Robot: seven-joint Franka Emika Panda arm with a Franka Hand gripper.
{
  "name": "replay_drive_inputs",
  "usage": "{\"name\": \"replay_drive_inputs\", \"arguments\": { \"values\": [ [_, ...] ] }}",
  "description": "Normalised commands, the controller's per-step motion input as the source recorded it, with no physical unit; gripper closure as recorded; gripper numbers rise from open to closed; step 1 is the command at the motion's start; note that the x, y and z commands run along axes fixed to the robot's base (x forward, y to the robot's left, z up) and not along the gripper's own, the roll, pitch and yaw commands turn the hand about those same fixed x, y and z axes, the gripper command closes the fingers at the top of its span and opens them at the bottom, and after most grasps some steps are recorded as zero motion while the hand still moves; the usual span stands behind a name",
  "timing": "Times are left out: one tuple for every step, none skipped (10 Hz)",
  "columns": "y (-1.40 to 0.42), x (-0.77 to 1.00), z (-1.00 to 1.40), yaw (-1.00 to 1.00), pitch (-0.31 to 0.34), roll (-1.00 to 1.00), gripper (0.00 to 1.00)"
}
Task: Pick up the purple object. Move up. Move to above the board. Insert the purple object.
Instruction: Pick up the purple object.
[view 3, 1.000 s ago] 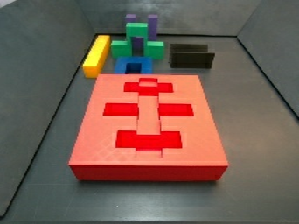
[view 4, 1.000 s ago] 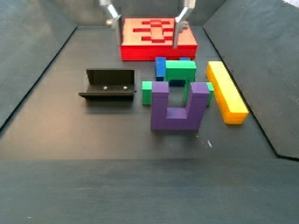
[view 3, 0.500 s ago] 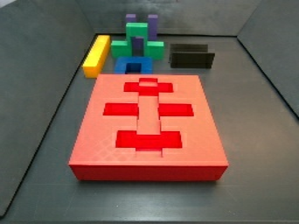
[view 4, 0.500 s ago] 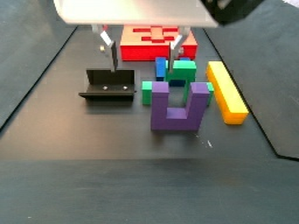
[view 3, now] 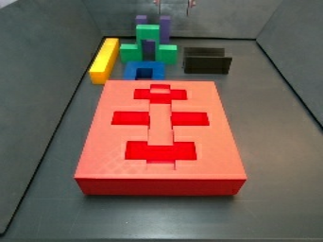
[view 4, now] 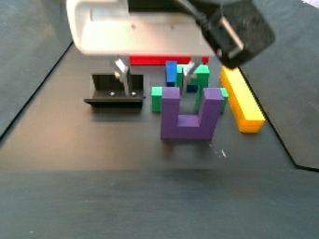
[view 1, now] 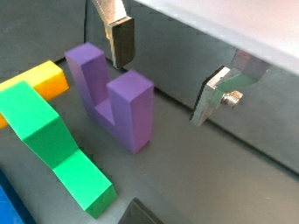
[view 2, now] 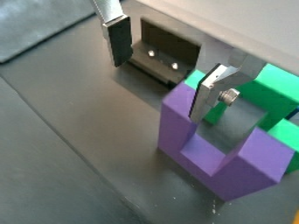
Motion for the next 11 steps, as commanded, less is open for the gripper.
{"name": "replay_drive_inputs", "arguments": {
  "values": [
    [0.0, -0.27, -0.27, -0.04, -0.011, -0.1, 0.0],
    [-0.07, -0.29, -0.17, -0.02, -0.03, -0.07, 0.0],
    [-0.07, -0.07, -0.26, 0.0, -0.073, -0.09, 0.0],
    [0.0, 0.07, -0.27, 0.0, -0.007, -0.01, 0.0],
    [0.0, 0.08, -0.29, 0.0, 0.0, 0.0, 0.0],
    [0.0, 0.07, -0.28, 0.0, 0.0, 0.0, 0.0],
    [0.0, 0.0, -0.26, 0.0, 0.0, 0.0, 0.0],
    [0.0, 0.0, -0.15, 0.0, 0.0, 0.0, 0.0],
    [0.0, 0.0, -0.05, 0.0, 0.0, 0.0, 0.0],
    [0.0, 0.0, -0.02, 0.0, 0.0, 0.0, 0.0],
    [-0.02, 0.0, 0.0, 0.0, 0.0, 0.0, 0.0]
  ]
}}
